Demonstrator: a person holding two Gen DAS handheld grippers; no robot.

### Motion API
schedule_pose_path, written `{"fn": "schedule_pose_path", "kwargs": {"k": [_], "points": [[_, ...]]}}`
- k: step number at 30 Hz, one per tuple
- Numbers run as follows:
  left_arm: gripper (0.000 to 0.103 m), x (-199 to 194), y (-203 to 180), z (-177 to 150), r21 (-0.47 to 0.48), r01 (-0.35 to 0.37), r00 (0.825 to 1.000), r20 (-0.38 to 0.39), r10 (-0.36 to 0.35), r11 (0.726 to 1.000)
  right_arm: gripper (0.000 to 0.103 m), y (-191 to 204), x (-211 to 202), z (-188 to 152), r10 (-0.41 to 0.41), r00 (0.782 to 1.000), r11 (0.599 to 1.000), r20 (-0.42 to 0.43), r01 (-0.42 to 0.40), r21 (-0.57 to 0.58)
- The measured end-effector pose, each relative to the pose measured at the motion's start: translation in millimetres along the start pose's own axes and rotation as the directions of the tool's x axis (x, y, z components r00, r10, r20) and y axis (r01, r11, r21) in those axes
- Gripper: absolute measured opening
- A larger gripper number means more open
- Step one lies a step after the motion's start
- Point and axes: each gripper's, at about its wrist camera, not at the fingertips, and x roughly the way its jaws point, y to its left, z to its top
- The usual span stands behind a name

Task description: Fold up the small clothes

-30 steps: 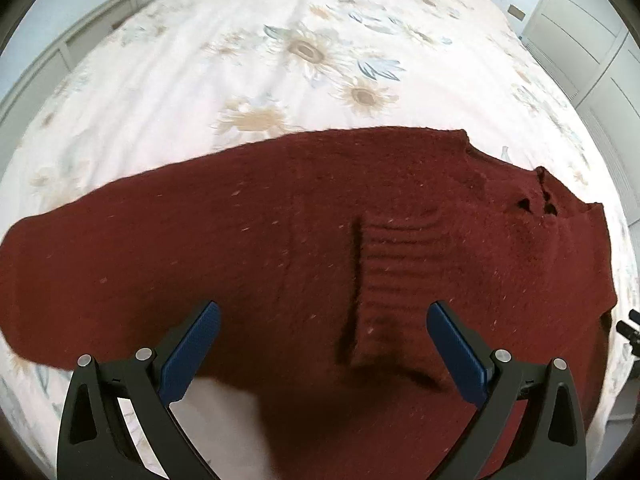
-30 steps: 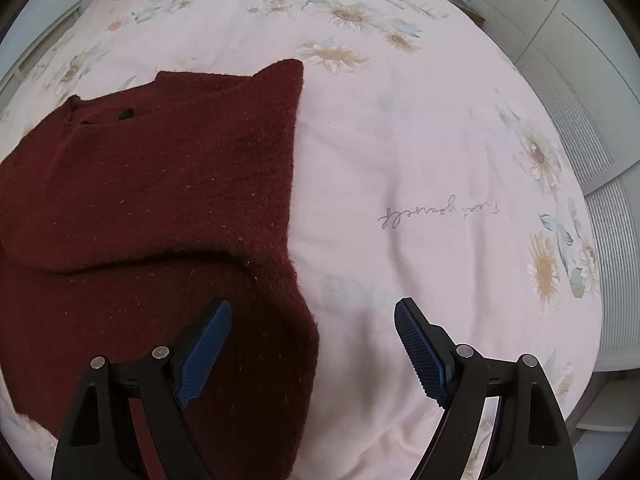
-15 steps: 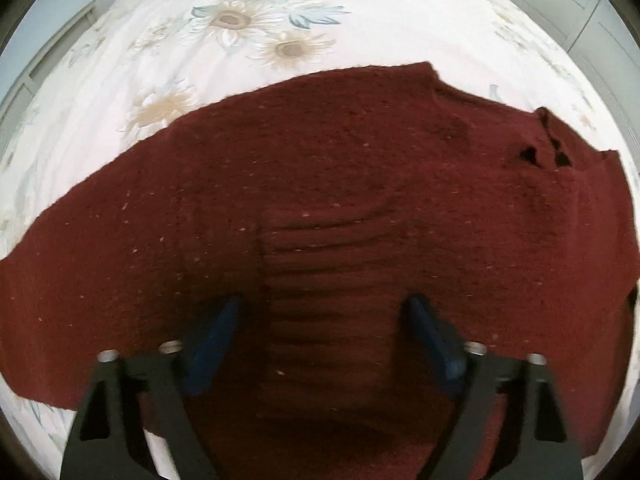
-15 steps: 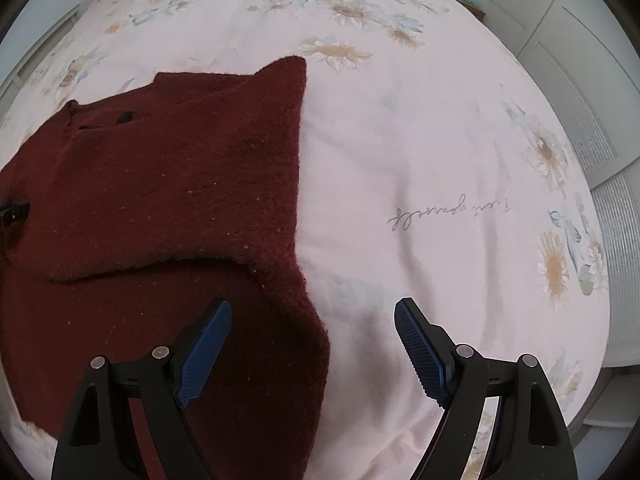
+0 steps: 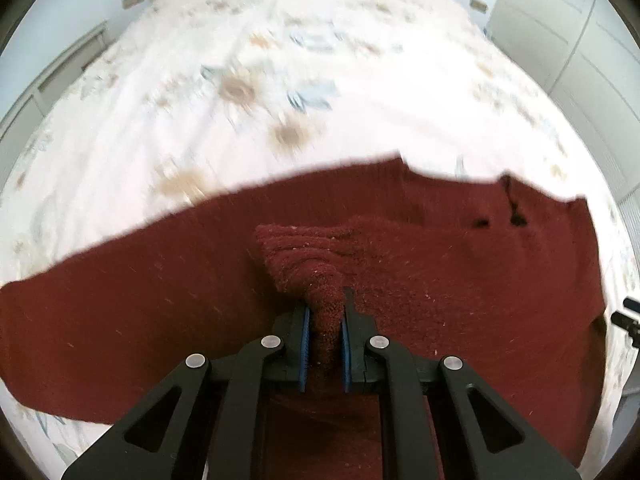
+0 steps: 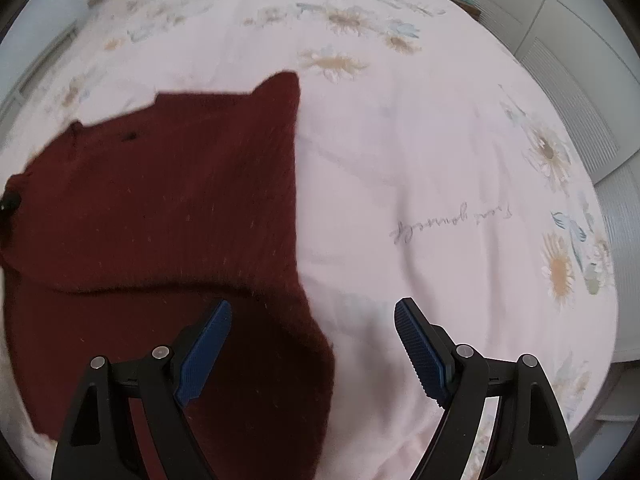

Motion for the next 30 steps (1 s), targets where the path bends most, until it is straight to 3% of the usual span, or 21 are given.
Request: {"fn": "schedule_pose_path", "kwargs": {"k": [4,10,17,22,23,25,30], "points": [[0.010,-13.0,16.6,-5.0,-0.020,-0.026,1.000,0.010,0.026,0.999,0.085,-15.6,0.2,12.8,0.073,0.997,0.994,0.026,-0.075,0.083],[0.011,0.5,11.9,-16.5,0.001,-0.070,0.997,0.010,0.070,0.998,0.085,-26.4,14.4,40.9,0.122,0.992,0.981,0.042,-0.127,0.150],[0.011,21.8,7.9,-10.9,0.041,-0.097,0.995,-0.016,0.098,0.994,0.085,4.1,49.0,78.6,0.156,0.988,0.981,0.011,-0.156,0.113],[0.011,22.3,7.4,-15.0,0.045,-0.095,0.995,-0.021,0.096,0.994,0.083,29.3,72.4,85.6,0.144,0.989,0.987,-0.027,-0.142,0.077],[0.011,22.1,6.3,-15.8,0.045,-0.095,0.995,-0.022,0.096,0.994,0.079,33.2,75.6,85.9,0.135,0.990,0.989,-0.036,-0.133,0.065],[0.011,22.4,2.7,-17.1,0.051,-0.092,0.995,-0.025,0.093,0.994,0.026,41.1,76.5,84.3,0.096,0.995,0.995,-0.037,-0.095,0.031],[0.011,23.0,-10.7,-20.3,0.084,-0.085,0.996,-0.027,0.087,0.993,0.019,34.1,63.4,84.1,0.061,0.998,0.997,-0.006,-0.061,0.045]]}}
